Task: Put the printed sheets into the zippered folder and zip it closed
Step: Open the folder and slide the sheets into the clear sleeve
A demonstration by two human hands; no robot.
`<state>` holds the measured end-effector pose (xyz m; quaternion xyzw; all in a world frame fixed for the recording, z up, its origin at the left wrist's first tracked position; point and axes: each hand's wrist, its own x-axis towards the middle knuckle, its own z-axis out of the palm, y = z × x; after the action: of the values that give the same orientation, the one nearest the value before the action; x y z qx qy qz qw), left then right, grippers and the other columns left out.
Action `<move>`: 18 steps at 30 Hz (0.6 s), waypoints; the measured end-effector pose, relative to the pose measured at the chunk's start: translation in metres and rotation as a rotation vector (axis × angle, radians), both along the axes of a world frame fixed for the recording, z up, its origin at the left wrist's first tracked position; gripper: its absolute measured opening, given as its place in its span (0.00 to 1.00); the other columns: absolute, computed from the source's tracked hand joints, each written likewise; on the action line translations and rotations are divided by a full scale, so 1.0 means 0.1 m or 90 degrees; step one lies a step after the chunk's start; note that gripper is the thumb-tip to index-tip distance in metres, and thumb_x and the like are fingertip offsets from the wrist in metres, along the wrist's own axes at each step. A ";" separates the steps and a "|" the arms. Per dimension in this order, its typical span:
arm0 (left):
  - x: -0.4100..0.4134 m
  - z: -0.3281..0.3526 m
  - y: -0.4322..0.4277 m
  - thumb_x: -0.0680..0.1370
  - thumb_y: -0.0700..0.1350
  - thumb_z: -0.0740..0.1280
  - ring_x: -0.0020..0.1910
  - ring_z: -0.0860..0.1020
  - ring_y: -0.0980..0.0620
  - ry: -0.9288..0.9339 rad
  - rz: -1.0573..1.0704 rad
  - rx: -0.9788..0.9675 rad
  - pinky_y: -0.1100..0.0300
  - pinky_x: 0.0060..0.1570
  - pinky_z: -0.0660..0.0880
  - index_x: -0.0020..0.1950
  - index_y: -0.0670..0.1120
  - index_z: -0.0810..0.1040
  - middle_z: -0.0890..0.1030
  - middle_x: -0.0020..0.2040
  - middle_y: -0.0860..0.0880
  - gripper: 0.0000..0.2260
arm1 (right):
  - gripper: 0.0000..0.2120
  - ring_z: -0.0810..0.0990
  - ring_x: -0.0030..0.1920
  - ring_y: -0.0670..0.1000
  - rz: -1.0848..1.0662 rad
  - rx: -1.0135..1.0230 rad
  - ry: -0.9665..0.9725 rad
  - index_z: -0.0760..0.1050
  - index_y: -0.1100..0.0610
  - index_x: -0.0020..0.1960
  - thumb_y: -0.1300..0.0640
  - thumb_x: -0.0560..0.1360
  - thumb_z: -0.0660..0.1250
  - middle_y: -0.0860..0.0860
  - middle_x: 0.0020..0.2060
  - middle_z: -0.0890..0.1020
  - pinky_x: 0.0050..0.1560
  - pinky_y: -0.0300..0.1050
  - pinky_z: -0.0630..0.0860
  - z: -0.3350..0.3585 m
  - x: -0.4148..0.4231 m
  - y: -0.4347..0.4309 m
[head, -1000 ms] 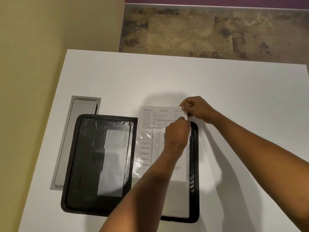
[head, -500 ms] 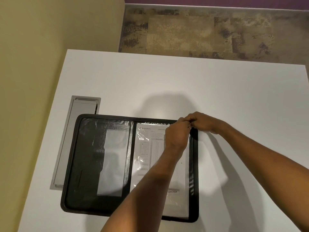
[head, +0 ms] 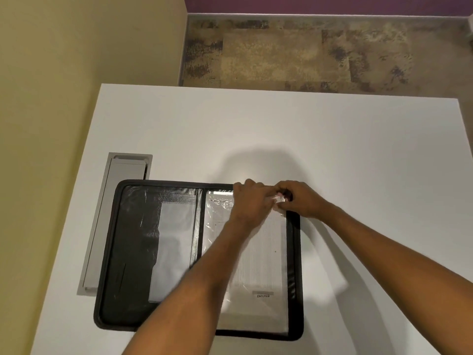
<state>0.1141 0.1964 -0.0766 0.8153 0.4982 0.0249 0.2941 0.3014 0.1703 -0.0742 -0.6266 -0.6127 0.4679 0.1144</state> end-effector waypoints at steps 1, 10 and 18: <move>-0.09 -0.02 0.03 0.81 0.52 0.64 0.59 0.73 0.49 0.004 -0.021 -0.003 0.45 0.62 0.61 0.65 0.61 0.80 0.84 0.53 0.55 0.14 | 0.10 0.77 0.39 0.49 -0.017 0.018 -0.023 0.81 0.53 0.53 0.59 0.73 0.77 0.50 0.42 0.83 0.45 0.51 0.77 -0.04 -0.03 -0.03; -0.71 -0.10 0.29 0.81 0.51 0.67 0.56 0.76 0.48 0.045 -0.033 0.014 0.50 0.58 0.59 0.58 0.52 0.83 0.82 0.51 0.53 0.09 | 0.04 0.83 0.42 0.48 -0.127 0.092 -0.084 0.84 0.51 0.45 0.58 0.77 0.73 0.45 0.40 0.85 0.45 0.50 0.82 -0.04 -0.11 -0.15; -1.11 -0.06 0.39 0.81 0.52 0.69 0.54 0.79 0.51 0.072 -0.058 0.038 0.51 0.59 0.66 0.51 0.54 0.86 0.84 0.52 0.55 0.06 | 0.03 0.80 0.47 0.49 -0.023 0.090 -0.065 0.80 0.49 0.47 0.55 0.79 0.69 0.44 0.43 0.83 0.49 0.54 0.80 0.05 -0.05 -0.15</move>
<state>0.0026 0.2355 -0.0821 0.8457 0.4754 -0.0197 0.2416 0.2964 0.1555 -0.0694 -0.6506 -0.6379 0.3892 0.1352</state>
